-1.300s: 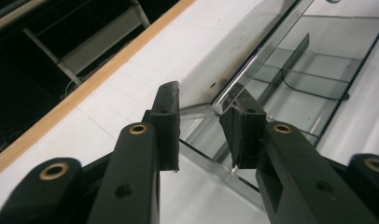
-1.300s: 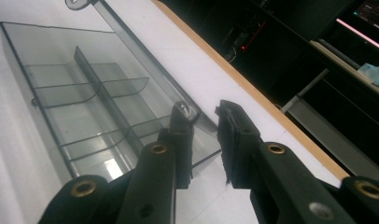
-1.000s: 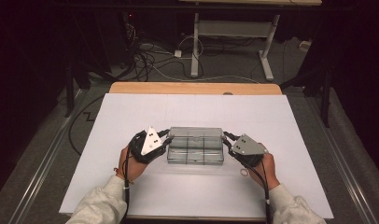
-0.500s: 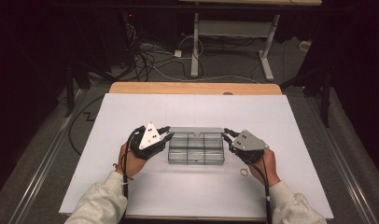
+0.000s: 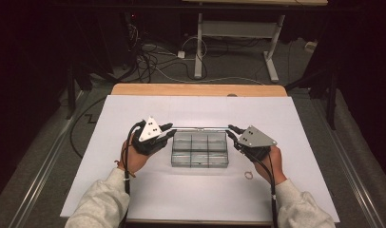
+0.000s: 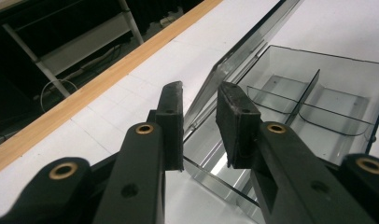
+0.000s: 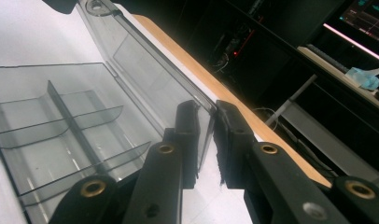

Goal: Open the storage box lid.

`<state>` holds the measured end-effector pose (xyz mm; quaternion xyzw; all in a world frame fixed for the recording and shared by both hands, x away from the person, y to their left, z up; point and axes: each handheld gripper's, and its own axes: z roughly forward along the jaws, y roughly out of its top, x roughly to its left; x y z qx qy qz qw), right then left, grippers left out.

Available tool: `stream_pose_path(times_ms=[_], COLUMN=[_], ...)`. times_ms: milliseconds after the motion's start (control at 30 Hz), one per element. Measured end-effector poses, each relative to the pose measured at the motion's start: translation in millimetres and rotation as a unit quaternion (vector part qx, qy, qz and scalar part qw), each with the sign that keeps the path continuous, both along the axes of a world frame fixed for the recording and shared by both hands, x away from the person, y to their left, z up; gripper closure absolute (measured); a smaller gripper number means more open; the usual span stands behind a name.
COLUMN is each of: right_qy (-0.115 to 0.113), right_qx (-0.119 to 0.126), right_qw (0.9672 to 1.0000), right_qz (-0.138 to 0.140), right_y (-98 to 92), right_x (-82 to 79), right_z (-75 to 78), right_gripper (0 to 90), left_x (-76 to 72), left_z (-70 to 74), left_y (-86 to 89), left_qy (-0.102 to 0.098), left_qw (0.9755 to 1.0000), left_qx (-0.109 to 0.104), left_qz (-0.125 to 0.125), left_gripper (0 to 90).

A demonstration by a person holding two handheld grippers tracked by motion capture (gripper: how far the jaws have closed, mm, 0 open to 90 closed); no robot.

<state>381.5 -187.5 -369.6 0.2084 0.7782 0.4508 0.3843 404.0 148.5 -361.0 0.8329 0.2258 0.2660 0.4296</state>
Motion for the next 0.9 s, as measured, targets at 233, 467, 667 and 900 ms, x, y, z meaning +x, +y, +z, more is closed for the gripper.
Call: stream_pose_path(times_ms=[233, 467, 667, 900], right_qy=[0.004, 0.022, 0.031, 0.032], right_qx=[0.012, 0.027, 0.041, 0.056], right_qw=[0.9999, 0.9993, 0.9986, 0.9979], right_qz=[0.0, 0.008, 0.007, 0.001], right_y=[-2.3, -4.5, -4.8, -4.1], right_x=[9.4, 21.8, 32.6, 42.8], right_z=[9.0, 15.2, 18.8, 18.9], right_gripper=[81.5, 80.9, 80.6, 79.8], left_x=[8.2, 20.0, 27.8, 38.5], left_z=[5.4, 15.2, 22.9, 23.8], left_y=[-0.1, -2.4, -3.5, -2.9], left_qy=[0.005, 0.011, 0.01, 0.017], left_qw=[0.9999, 0.9998, 0.9997, 0.9994], left_qx=[-0.012, -0.004, -0.011, -0.026], left_qz=[-0.002, -0.015, -0.017, -0.01], left_gripper=[71.5, 71.8, 71.6, 71.3])
